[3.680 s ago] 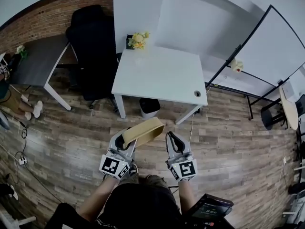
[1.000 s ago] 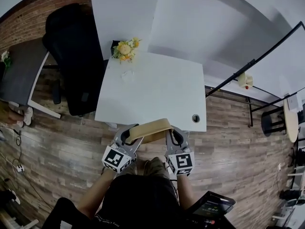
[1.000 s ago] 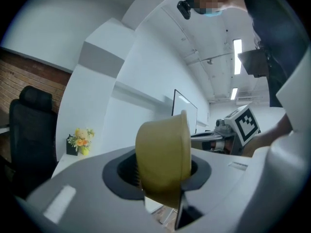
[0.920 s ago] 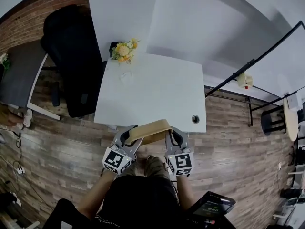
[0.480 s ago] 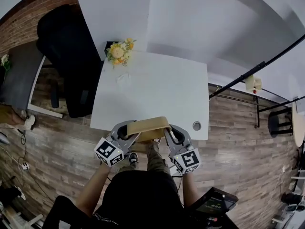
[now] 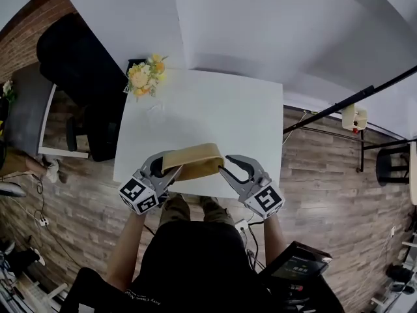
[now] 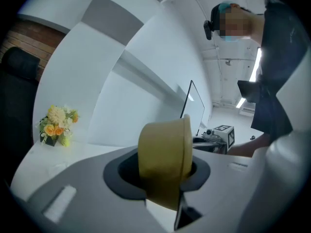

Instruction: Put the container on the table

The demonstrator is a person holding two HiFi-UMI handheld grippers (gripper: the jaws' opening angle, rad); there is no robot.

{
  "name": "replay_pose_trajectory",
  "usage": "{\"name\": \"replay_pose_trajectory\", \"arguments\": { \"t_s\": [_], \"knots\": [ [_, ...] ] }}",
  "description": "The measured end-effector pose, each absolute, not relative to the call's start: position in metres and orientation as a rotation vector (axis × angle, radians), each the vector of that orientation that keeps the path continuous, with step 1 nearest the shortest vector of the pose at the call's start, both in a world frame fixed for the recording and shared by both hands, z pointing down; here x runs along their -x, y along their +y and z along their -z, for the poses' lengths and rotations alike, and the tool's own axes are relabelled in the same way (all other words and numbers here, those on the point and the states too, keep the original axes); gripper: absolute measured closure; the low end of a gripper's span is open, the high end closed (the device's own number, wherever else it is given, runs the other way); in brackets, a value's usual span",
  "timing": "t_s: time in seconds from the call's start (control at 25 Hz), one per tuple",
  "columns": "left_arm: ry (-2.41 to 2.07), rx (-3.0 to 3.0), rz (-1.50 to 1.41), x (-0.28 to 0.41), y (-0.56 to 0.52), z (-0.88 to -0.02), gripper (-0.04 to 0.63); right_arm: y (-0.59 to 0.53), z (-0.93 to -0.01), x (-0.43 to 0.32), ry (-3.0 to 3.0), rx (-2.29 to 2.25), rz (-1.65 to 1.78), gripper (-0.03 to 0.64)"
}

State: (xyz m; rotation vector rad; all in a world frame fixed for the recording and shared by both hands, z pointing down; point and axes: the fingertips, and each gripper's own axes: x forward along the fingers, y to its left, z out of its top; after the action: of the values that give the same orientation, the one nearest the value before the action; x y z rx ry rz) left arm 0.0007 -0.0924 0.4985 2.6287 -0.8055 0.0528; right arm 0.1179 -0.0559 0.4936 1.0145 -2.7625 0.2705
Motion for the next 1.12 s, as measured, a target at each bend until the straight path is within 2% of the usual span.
{"name": "replay_pose_trajectory", "arguments": {
  "t_s": [0.2, 0.32, 0.44, 0.52, 0.6, 0.68, 0.84, 1.12],
  "knots": [
    [-0.776, -2.589, -0.122, -0.004, -0.113, -0.515, 0.472, -0.073, -0.490, -0.117, -2.725, -0.889, -0.111, 0.417],
    [-0.754, -2.481, -0.191, -0.005, -0.130, -0.537, 0.472, -0.081, -0.503, -0.109, -2.570, -0.817, 0.066, 0.312],
    [-0.690, -2.362, -0.275, -0.004, -0.140, -0.555, 0.472, -0.085, -0.526, -0.093, -2.375, -0.683, 0.250, 0.239],
    [-0.645, -2.308, -0.350, -0.002, -0.143, -0.564, 0.473, -0.085, -0.542, -0.085, -2.222, -0.567, 0.377, 0.150],
    [-0.615, -2.283, -0.447, 0.001, -0.144, -0.573, 0.474, -0.088, -0.552, -0.078, -2.115, -0.484, 0.465, 0.115],
    [-0.583, -2.277, -0.512, 0.004, -0.144, -0.579, 0.474, -0.091, -0.552, -0.067, -2.091, -0.449, 0.493, 0.099],
    [-0.502, -2.240, -0.462, 0.001, -0.145, -0.573, 0.474, -0.098, -0.553, -0.041, -2.097, -0.402, 0.495, 0.089],
    [-0.403, -2.190, -0.497, -0.006, -0.136, -0.577, 0.474, -0.099, -0.561, -0.011, -2.089, -0.339, 0.476, 0.094]
  ]
}}
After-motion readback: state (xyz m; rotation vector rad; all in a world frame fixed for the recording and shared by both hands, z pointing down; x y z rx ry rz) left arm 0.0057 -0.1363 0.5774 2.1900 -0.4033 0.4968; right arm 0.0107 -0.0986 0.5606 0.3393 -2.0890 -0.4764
